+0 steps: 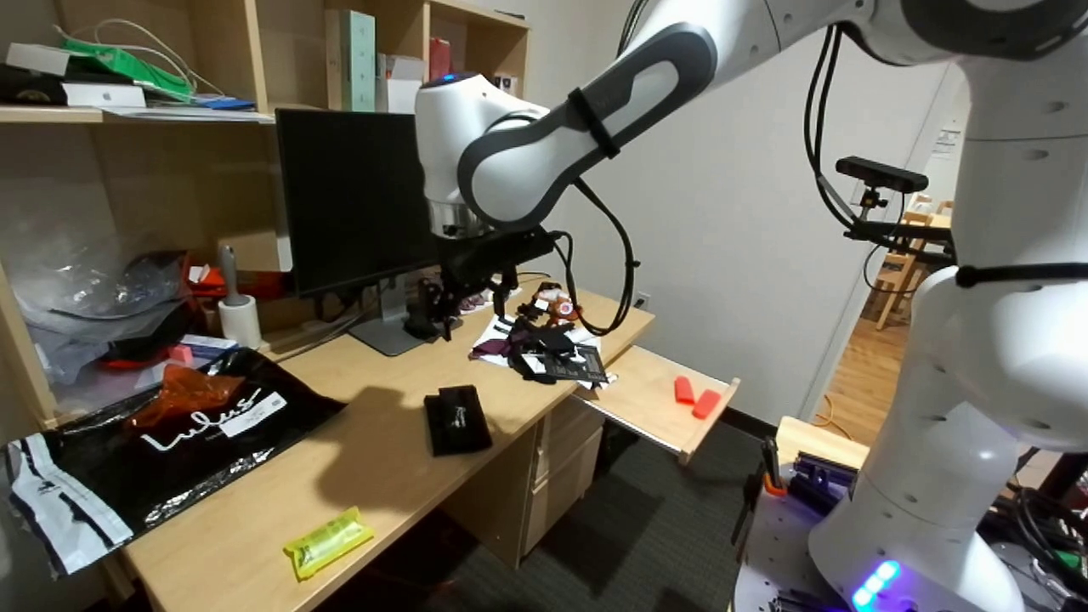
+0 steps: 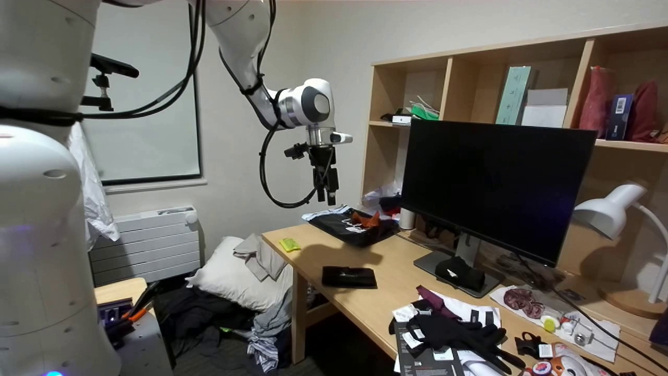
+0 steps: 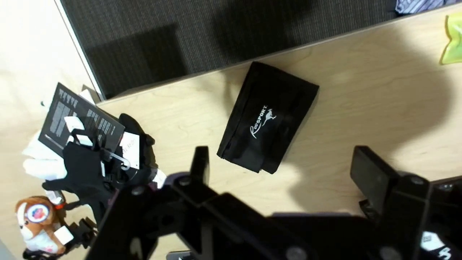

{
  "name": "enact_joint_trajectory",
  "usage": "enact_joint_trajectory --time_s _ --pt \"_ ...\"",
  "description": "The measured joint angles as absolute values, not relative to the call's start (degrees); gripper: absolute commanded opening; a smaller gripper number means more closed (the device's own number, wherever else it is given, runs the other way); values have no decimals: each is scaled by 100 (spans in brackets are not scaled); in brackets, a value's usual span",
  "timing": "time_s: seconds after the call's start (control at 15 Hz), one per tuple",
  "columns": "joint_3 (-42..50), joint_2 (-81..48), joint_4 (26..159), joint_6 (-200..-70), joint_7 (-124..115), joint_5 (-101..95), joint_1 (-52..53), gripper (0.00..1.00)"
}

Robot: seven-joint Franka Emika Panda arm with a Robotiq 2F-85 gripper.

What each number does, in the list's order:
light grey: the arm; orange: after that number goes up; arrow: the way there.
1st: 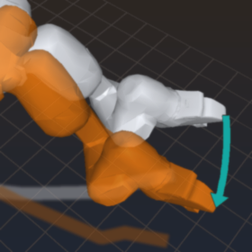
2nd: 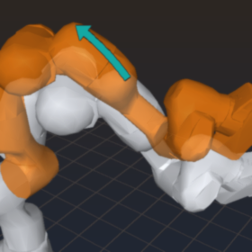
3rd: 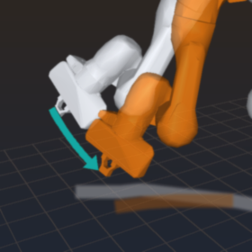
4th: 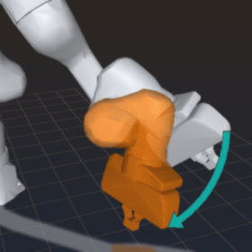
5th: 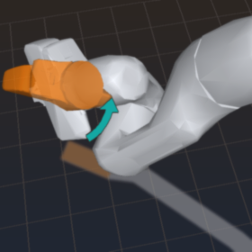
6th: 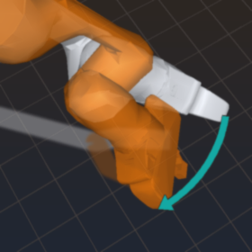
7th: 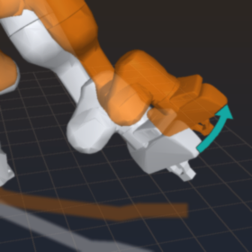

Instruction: Pick up the black object in front of the monitor and place it on the plastic

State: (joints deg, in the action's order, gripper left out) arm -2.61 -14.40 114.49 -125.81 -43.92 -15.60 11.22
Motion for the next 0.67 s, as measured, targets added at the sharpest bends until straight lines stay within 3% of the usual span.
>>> enact_joint_trajectory --time_s 0.27,0.67 --pt "-208 -1440 11449 -12474 -5728 -1565 1246 100" --pt "-214 -1452 11449 -12461 -5786 -1566 1248 100"
